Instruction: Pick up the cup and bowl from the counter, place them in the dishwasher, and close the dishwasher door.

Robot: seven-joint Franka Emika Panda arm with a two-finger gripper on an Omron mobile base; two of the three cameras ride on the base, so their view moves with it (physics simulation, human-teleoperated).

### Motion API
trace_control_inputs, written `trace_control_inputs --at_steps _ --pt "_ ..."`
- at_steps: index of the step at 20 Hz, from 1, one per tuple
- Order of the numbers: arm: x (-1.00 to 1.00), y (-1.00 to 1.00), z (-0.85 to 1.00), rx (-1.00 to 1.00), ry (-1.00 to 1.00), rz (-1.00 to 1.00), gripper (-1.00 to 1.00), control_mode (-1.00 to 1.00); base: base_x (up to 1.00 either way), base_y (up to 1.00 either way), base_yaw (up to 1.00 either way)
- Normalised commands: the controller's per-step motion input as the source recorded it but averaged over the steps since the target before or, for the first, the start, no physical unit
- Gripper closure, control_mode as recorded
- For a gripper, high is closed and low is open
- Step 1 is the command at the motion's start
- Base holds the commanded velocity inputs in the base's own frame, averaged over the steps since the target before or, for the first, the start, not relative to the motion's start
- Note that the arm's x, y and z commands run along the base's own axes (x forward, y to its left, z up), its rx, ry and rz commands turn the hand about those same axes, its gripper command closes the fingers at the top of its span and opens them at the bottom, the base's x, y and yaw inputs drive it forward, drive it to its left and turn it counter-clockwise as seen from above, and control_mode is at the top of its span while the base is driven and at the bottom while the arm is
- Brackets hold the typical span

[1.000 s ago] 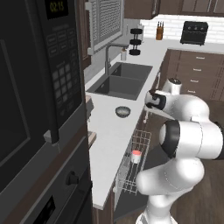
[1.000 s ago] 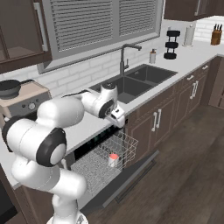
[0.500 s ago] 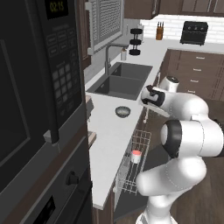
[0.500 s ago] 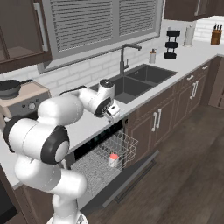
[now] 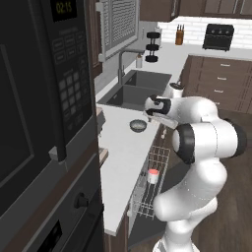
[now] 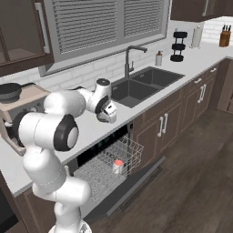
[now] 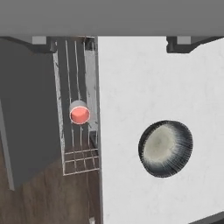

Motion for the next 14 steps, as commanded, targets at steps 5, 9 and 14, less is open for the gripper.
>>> trace_control_inputs --at_steps 5,9,14 --pt "0.56 0.26 -0.20 0.00 0.09 0.00 -1.00 -1.00 0.00 0.00 0.00" --pt "0.44 0.11 -0.37 0.00 0.08 0.00 -1.00 -1.00 0.00 0.00 0.00" --pt "0.47 0.00 -0.28 0.00 0.09 0.00 -1.00 -1.00 0.00 0.00 0.00"
